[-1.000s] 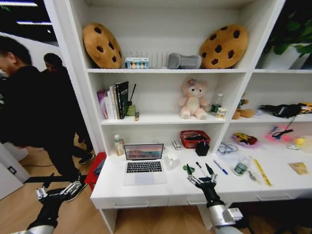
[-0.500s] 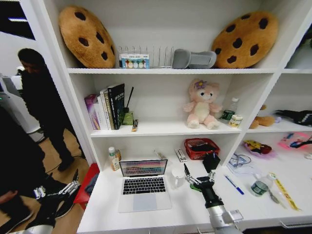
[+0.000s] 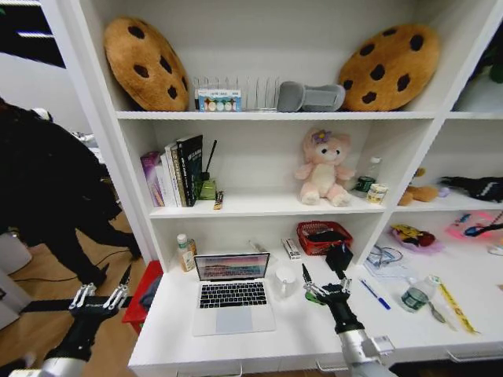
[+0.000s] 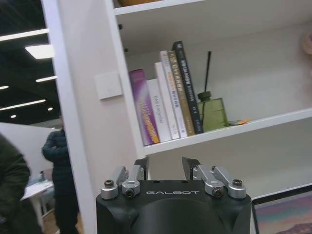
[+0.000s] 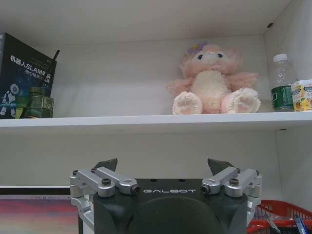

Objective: Organize the objects on the table.

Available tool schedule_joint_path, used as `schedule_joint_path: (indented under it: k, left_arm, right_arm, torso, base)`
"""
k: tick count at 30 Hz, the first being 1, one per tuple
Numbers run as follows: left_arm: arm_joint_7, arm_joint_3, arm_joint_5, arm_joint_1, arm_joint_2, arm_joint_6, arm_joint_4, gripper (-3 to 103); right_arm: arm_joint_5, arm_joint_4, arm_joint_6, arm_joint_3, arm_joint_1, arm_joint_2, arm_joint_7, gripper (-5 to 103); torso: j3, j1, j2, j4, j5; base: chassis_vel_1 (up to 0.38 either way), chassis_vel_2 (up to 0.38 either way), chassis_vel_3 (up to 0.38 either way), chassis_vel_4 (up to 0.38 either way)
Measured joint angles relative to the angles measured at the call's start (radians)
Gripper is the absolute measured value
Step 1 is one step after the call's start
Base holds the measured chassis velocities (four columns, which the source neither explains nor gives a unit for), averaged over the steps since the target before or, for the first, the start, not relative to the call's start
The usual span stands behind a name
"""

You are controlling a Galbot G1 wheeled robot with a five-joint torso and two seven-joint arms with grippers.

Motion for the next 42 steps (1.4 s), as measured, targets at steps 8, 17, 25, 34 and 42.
schedule_joint_path:
  k: [8,17,25,34,42]
  left_arm:
    - [0.04,-0.018,-0.06,-0.017,0.204,0.011,0.033,18]
    - [0.092,-0.014,-0.13,-0.062,0.449,0.02,0.131,0]
    - [0.188,-0.003,-0.203,-0.114,0.701,0.01,0.276,0]
    - [0.285,0.049,-0.229,-0.202,0.846,-0.005,0.359,0]
    - [0.324,0.134,-0.244,-0.303,0.92,-0.002,0.403,0]
  right_arm:
    - [-0.003,-0.036,0.004,0.004,0.013,-0.008,-0.002,100]
    - [-0.012,-0.075,0.006,0.006,0.024,-0.008,-0.001,100]
    - [-0.028,-0.138,0.013,0.023,0.048,-0.007,-0.001,100]
    - [-0.037,-0.168,0.018,0.033,0.05,-0.001,-0.002,100]
    - [-0.04,-0.185,0.02,0.038,0.053,-0.002,-0.002,100]
  torso:
    - [0.0,0.0,0.0,-0.0002,-0.0001]
    - [0.0,0.0,0.0,0.0001,-0.0003]
    - [0.0,0.0,0.0,0.0002,-0.0001]
    - [0.0,0.0,0.0,-0.0002,-0.0001]
    - [0.0,0.0,0.0,0.0,0.0]
  base:
    - [0.0,0.0,0.0,0.0]
    - [0.0,0.0,0.0,0.0]
    - [0.0,0.0,0.0,0.0]
    - [0.0,0.0,0.0,0.0]
    - [0.0,0.0,0.0,0.0]
